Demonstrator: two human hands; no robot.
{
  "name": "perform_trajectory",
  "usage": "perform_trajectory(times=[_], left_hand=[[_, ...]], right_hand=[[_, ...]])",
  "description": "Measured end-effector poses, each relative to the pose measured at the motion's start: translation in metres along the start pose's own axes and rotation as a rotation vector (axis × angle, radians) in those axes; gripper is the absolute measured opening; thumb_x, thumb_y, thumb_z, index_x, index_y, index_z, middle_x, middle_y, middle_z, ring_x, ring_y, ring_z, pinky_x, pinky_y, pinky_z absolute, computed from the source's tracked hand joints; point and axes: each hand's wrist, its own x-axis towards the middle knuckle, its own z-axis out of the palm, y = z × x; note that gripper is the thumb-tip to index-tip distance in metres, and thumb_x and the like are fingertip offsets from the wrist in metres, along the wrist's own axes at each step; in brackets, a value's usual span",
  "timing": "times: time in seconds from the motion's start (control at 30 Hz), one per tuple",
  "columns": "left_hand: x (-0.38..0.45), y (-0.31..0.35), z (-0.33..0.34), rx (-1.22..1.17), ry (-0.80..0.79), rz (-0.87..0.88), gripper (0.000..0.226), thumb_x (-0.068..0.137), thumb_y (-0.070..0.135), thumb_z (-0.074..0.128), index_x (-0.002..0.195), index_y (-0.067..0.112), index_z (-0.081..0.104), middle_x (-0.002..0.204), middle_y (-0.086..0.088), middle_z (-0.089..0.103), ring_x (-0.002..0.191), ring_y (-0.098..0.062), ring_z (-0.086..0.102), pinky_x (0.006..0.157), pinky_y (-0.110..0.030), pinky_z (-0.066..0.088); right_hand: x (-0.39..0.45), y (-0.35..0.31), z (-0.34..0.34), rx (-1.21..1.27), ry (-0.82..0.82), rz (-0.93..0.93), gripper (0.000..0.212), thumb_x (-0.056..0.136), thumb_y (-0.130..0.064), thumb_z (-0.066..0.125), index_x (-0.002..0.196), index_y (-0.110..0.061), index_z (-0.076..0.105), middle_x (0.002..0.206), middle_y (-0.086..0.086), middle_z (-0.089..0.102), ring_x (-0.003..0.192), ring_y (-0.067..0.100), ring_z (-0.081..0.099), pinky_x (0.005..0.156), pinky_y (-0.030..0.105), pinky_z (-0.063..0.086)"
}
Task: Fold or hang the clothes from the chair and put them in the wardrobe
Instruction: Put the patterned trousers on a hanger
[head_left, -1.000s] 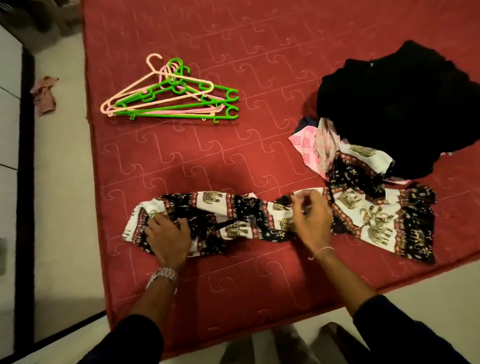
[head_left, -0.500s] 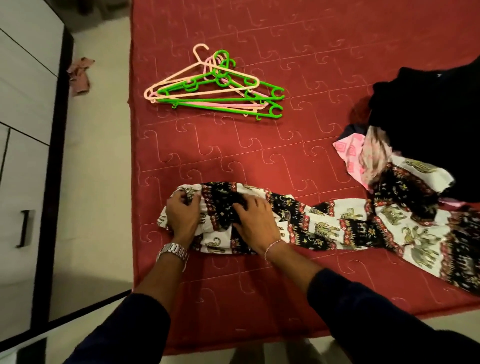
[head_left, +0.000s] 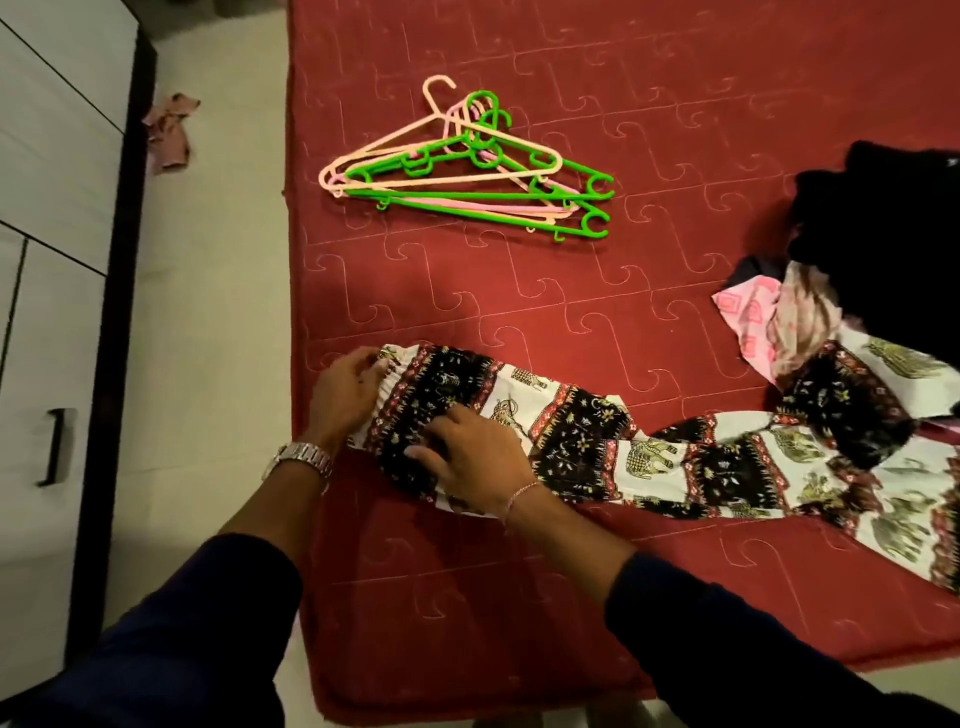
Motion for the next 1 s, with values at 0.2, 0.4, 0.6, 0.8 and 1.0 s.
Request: perform_trajectory(times=[0.2, 0.4, 0.6, 0.8, 1.0], left_hand=[[-0.007, -0.003, 0.011, 0.295, 0.038, -0.098, 0.059, 0.101, 0.053, 0.042, 0.126, 0.0, 0.05, 0.125, -0.025, 0.056, 0.117, -0.042, 0.051, 0.097, -0.051, 0.044], [-0.012, 0.021, 0.014, 0.189, -0.008, -0.204, 0.077, 0.095, 0.071, 0.034, 0.11, -0.001, 0.057, 0.096, -0.015, 0.065, 0.096, -0.04, 0.066, 0.08, -0.046, 0.054], [-0.015, 0.016, -0.001, -0.232, -0.127, -0.187, 0.06, 0.096, 0.052, 0.058, 0.123, -0.002, 0.058, 0.113, -0.02, 0.066, 0.1, -0.037, 0.065, 0.073, -0.037, 0.052], [-0.034, 0.025, -0.027, -0.387, -0.054, -0.036, 0.021, 0.098, 0.02, 0.063, 0.115, 0.014, 0.054, 0.1, 0.0, 0.063, 0.066, 0.001, 0.062, 0.051, -0.014, 0.047], [-0.049, 0.024, -0.027, -0.288, 0.018, -0.097, 0.027, 0.092, 0.005, 0.068, 0.108, 0.009, 0.046, 0.093, -0.006, 0.057, 0.065, -0.015, 0.05, 0.043, -0.012, 0.041]], right_hand=[[0.007, 0.075, -0.03, -0.063, 0.329, 0.478, 0.045, 0.101, -0.049, 0.048, 0.124, -0.011, 0.052, 0.118, 0.01, 0.056, 0.105, 0.022, 0.049, 0.095, 0.041, 0.049], [-0.011, 0.144, -0.067, -0.034, -0.062, 0.905, 0.077, 0.092, -0.075, 0.037, 0.121, -0.004, 0.05, 0.101, 0.014, 0.062, 0.086, 0.03, 0.066, 0.077, 0.042, 0.059], [-0.021, 0.152, -0.103, 0.337, -0.504, 0.795, 0.055, 0.087, -0.073, 0.046, 0.093, -0.019, 0.056, 0.083, 0.003, 0.056, 0.064, 0.013, 0.05, 0.052, 0.025, 0.044], [-0.025, 0.148, -0.123, 0.934, 0.078, 0.646, 0.023, 0.101, -0.043, 0.049, 0.1, -0.025, 0.064, 0.101, 0.019, 0.066, 0.054, 0.018, 0.063, 0.041, 0.024, 0.045], [-0.028, 0.14, -0.126, 1.183, 0.046, 0.643, 0.034, 0.097, -0.031, 0.061, 0.124, -0.011, 0.055, 0.122, 0.012, 0.063, 0.1, 0.024, 0.065, 0.065, 0.022, 0.054]])
